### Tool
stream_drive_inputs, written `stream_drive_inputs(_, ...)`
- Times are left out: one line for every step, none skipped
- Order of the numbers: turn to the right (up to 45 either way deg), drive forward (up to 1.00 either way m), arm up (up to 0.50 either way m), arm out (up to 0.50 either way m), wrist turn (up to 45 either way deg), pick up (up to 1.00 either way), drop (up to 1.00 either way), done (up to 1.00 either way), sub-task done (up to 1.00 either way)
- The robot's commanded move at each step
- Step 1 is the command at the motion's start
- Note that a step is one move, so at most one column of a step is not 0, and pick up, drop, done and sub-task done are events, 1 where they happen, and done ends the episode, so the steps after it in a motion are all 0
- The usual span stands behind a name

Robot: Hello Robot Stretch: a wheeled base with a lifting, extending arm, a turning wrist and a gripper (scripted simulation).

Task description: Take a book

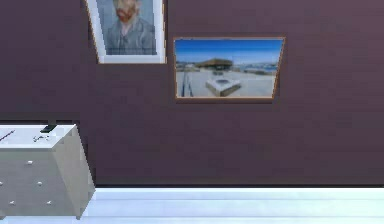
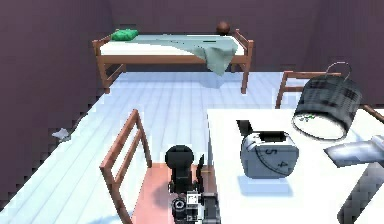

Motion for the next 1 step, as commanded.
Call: stream_drive_inputs(0.0, 0.0, -0.3, 0.0, 0.0, 0.0, 0.0, 0.0, 0.0)
